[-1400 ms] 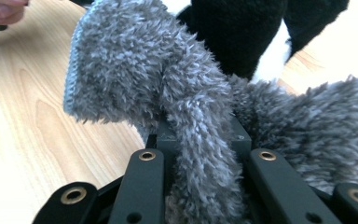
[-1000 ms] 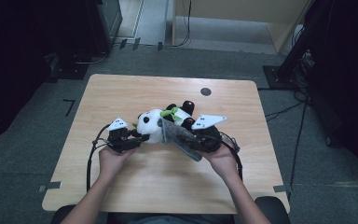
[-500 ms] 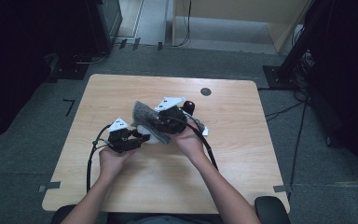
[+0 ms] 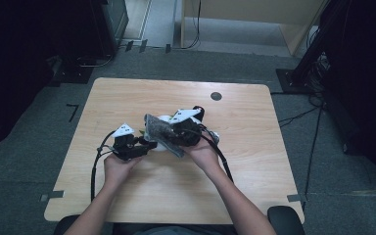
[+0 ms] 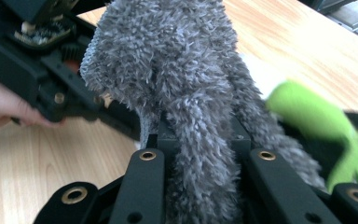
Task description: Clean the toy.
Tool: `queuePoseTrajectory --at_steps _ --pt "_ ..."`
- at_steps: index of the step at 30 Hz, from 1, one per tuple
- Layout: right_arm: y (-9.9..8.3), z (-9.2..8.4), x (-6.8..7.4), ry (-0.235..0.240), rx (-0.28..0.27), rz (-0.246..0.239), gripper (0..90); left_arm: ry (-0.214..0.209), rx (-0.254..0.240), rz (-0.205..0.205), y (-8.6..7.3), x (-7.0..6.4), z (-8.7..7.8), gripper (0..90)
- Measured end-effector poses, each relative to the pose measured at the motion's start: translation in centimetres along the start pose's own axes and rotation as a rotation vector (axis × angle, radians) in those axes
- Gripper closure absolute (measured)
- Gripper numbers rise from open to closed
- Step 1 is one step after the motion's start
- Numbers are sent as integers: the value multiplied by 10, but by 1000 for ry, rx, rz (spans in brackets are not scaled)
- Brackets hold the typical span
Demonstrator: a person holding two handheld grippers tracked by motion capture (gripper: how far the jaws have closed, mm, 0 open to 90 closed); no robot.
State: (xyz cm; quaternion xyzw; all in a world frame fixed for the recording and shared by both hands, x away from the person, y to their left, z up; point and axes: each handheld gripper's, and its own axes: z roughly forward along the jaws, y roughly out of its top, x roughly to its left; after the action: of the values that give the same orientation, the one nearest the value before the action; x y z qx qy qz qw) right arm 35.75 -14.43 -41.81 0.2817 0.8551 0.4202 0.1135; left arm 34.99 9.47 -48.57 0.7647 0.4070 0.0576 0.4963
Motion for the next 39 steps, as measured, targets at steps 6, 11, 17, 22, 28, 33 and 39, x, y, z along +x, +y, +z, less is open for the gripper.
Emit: queuePoseTrajectory --at_steps 6,11,17,22,28,33,39 --pt "-19 -16 0 -1 14 5 756 -8 -1 -10 0 2 0 496" --pt "-35 -29 -2 0 22 19 758 -10 2 -9 0 2 0 496" --pt "-52 -46 -5 -15 42 33 758 -14 -3 -14 0 3 0 497" --pt "-64 -59 -12 -22 40 63 757 -9 1 -1 0 2 0 499" --pt "-76 -72 -20 -35 39 80 756 -10 6 8 0 2 0 502" --pt "-85 -84 -28 -53 38 106 755 -11 8 10 -1 3 0 507" --pt "-96 -95 -38 -87 43 141 754 -9 13 18 -1 2 0 509"
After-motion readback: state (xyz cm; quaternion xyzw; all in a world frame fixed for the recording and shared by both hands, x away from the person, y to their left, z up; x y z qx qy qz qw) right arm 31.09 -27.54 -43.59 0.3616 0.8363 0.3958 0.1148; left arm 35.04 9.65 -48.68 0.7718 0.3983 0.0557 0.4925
